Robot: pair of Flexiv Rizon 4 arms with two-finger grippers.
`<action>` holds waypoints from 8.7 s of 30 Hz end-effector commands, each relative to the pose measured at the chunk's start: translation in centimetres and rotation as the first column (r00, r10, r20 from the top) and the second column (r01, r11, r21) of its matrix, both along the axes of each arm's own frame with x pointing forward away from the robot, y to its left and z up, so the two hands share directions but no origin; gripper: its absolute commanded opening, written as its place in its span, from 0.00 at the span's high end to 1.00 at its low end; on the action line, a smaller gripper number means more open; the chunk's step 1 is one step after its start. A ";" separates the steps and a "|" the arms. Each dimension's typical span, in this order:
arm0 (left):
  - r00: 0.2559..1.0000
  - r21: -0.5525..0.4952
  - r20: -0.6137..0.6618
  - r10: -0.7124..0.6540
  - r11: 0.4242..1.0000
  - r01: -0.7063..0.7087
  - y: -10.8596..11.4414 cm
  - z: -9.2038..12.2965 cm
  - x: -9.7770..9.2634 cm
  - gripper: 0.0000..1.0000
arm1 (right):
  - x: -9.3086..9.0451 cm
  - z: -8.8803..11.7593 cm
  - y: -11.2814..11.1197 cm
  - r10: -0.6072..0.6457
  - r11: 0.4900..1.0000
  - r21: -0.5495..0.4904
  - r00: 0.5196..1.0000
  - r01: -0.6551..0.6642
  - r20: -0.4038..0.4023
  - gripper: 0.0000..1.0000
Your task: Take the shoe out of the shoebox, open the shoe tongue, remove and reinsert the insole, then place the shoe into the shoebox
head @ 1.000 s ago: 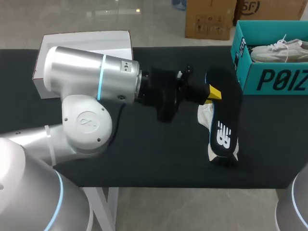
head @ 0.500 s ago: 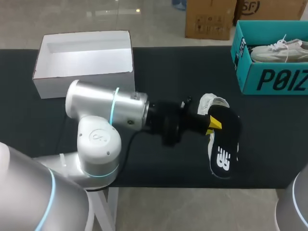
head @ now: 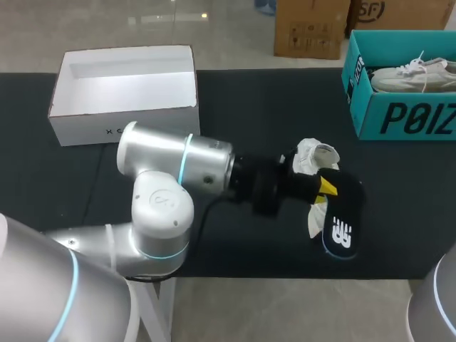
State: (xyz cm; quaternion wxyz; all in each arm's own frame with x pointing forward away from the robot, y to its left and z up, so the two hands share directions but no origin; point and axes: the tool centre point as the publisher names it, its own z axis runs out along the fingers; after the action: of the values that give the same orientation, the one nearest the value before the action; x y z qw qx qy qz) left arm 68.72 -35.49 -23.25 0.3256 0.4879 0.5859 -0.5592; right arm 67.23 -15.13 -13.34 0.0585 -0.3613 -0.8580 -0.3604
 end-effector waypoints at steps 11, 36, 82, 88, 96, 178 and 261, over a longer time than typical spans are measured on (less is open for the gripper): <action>0.992 -0.038 -0.125 0.008 0.999 -0.013 0.0 -3.3 -1.5 1.00 | 0.0 0.0 0.0 -0.001 1.000 -0.002 1.000 0.001 -0.001 0.00; 0.987 -0.028 -0.162 0.002 1.000 -0.007 -0.2 -5.5 2.1 1.00 | 0.0 0.0 0.0 -0.001 1.000 -0.002 1.000 0.001 -0.001 0.00; 0.982 0.074 -0.169 0.080 0.995 -0.069 -1.4 -10.1 9.5 1.00 | 0.0 0.0 0.0 -0.001 1.000 -0.002 1.000 0.001 -0.001 0.00; 0.987 0.074 -0.151 0.054 0.996 -0.043 -3.1 -10.8 11.9 1.00 | 0.0 0.0 0.0 -0.001 1.000 -0.002 1.000 0.001 -0.001 0.00; 0.990 0.137 -0.135 0.049 0.990 -0.030 -3.3 -10.7 13.3 1.00 | 0.0 0.0 0.0 -0.001 1.000 -0.002 1.000 0.001 -0.001 0.00; 0.995 0.080 -0.087 0.048 0.996 -0.041 -4.3 -7.3 6.5 1.00 | 0.0 0.0 0.0 -0.001 1.000 -0.002 1.000 0.001 -0.001 0.00; 0.993 -0.023 -0.112 0.032 0.999 -0.035 -2.7 -6.9 4.1 1.00 | 0.0 0.0 0.0 -0.001 1.000 -0.002 1.000 0.001 -0.001 0.00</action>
State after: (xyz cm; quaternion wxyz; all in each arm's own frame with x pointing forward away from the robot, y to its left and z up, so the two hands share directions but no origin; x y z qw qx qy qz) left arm 72.24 -37.55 -30.19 0.3206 0.4348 0.5931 -0.5970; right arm 67.15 -15.13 -13.32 0.0580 -0.3615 -0.8578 -0.3607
